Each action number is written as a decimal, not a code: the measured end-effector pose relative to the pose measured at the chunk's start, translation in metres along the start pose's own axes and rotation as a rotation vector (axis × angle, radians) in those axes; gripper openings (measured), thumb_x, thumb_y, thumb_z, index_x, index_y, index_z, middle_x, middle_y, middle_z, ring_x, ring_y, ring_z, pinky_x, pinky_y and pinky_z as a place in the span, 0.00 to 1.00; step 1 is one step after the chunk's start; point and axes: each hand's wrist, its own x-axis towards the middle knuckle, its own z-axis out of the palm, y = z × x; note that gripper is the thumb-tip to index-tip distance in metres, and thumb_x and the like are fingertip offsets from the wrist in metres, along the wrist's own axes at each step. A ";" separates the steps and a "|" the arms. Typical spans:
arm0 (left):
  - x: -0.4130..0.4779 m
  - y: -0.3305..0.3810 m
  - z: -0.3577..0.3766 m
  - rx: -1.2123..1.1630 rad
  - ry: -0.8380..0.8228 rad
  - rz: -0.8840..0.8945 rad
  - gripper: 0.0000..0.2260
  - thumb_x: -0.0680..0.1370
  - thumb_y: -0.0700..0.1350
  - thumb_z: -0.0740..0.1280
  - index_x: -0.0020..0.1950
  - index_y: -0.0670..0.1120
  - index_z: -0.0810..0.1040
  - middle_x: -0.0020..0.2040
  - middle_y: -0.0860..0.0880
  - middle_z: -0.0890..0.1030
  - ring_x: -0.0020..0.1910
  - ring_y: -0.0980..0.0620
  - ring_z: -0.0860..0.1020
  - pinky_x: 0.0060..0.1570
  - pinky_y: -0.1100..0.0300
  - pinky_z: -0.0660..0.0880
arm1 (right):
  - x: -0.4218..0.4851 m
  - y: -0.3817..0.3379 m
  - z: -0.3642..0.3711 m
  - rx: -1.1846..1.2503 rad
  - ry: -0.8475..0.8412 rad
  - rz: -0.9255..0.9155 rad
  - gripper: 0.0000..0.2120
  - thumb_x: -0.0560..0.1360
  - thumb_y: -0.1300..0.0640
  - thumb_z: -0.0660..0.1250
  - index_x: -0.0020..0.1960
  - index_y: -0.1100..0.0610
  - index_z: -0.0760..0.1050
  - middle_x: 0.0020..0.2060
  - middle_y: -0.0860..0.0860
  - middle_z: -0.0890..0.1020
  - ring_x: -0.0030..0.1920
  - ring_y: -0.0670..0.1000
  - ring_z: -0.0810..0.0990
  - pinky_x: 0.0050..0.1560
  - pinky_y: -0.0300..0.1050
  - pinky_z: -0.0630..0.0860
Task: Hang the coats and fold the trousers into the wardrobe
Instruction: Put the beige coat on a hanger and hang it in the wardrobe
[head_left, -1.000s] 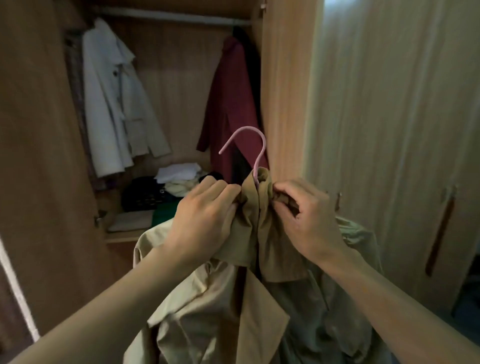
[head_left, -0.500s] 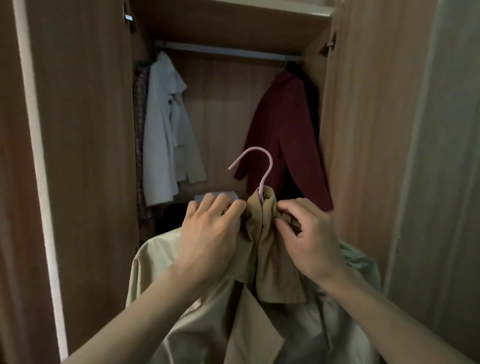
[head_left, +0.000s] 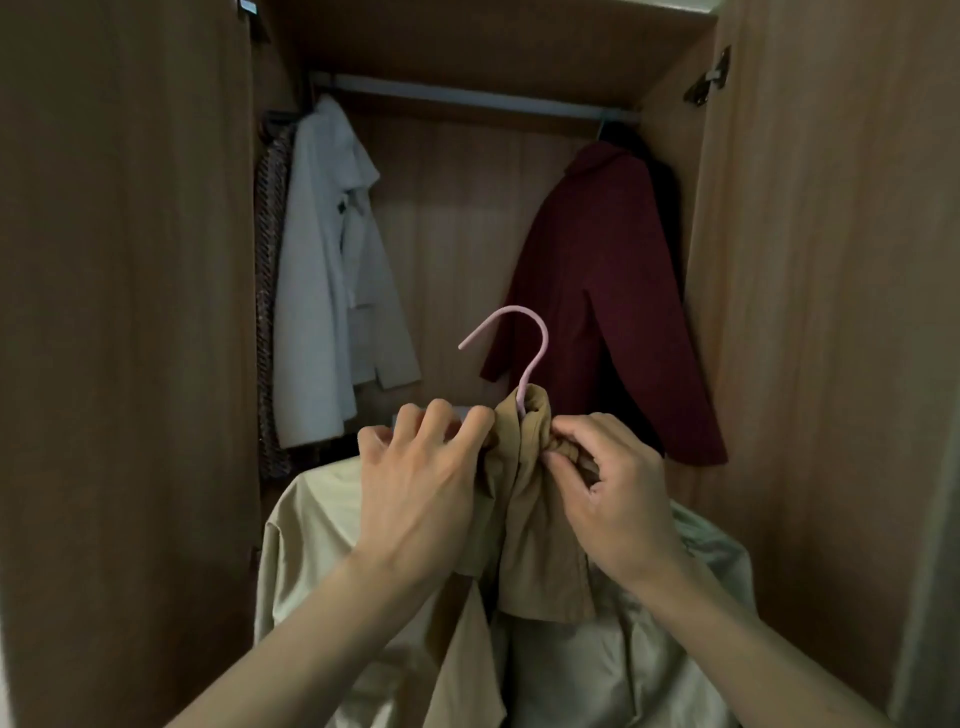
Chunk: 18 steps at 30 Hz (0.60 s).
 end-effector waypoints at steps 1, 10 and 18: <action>0.006 0.000 0.010 -0.005 -0.006 0.006 0.17 0.72 0.41 0.70 0.59 0.50 0.71 0.47 0.47 0.75 0.43 0.45 0.73 0.39 0.49 0.69 | 0.003 0.011 0.006 0.009 0.010 0.004 0.11 0.72 0.66 0.74 0.54 0.59 0.81 0.43 0.46 0.79 0.44 0.47 0.79 0.43 0.44 0.78; 0.092 0.004 0.084 0.117 -0.125 -0.021 0.11 0.79 0.51 0.52 0.61 0.56 0.59 0.48 0.53 0.66 0.47 0.50 0.68 0.35 0.55 0.63 | 0.058 0.117 0.058 0.085 0.085 0.015 0.10 0.73 0.64 0.72 0.54 0.58 0.81 0.42 0.47 0.80 0.43 0.49 0.79 0.42 0.51 0.79; 0.151 -0.019 0.152 0.089 0.067 0.007 0.09 0.78 0.43 0.64 0.54 0.51 0.67 0.45 0.49 0.69 0.39 0.48 0.68 0.37 0.53 0.62 | 0.108 0.174 0.097 0.023 0.129 -0.057 0.11 0.73 0.64 0.73 0.54 0.59 0.81 0.42 0.48 0.81 0.44 0.49 0.77 0.43 0.52 0.78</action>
